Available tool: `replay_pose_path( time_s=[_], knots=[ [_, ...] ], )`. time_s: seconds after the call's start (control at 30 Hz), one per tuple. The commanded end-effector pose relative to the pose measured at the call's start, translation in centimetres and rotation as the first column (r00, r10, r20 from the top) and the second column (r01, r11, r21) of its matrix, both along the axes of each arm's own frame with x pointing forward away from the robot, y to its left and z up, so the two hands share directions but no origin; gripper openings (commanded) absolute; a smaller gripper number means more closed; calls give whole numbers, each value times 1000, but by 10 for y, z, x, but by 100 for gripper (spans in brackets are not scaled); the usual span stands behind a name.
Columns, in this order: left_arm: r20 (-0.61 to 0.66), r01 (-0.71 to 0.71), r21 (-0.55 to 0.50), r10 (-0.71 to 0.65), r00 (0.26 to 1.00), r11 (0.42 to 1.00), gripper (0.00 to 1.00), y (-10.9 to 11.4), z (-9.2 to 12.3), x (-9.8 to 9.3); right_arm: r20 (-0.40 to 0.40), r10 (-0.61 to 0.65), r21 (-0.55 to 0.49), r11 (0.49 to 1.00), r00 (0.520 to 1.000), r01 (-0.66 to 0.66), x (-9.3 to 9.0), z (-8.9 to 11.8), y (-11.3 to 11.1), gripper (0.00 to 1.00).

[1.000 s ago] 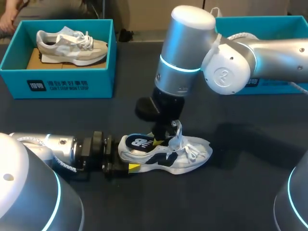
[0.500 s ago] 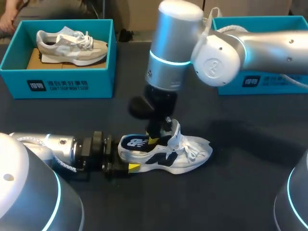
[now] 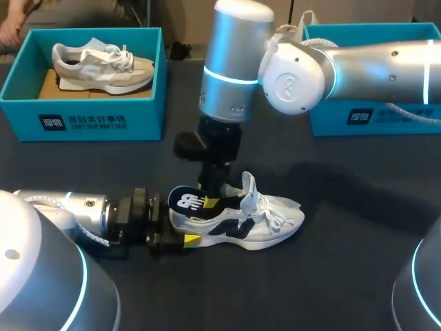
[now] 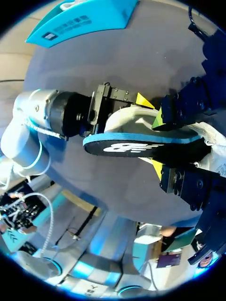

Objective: Take the shoe out of the shoebox, open the shoe tongue, remove and reinsert the insole, then place the shoe into the shoebox

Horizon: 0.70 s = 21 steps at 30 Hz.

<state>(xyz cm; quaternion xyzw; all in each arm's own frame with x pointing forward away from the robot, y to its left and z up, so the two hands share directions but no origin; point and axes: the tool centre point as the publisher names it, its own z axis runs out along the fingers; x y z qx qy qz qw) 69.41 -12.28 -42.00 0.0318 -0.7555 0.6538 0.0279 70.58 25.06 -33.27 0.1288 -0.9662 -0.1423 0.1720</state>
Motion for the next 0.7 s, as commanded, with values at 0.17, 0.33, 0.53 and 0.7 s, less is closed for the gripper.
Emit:
replay_pose_path(
  time_s=[0.17, 0.33, 0.53, 0.7],
  knots=[
    [0, -3, 1, 3, 1000, 1000, 0, -1, 0, -1, -57, -65, 34, 997, 996, 67, -4, -7, -11, 44],
    [0, -3, 1, 3, 1000, 1000, 0, -1, 0, -1, -82, -83, 34, 996, 993, 86, -3, -10, -8, 43],
    [0, -3, 1, 3, 1000, 1000, 0, -1, 0, -1, -107, -102, 29, 994, 989, 106, -3, -14, -6, 44],
    [0, -3, 1, 3, 1000, 1000, 0, -1, 0, -1, -128, -112, 37, 992, 986, 117, -7, -17, -3, 42]
  ],
)
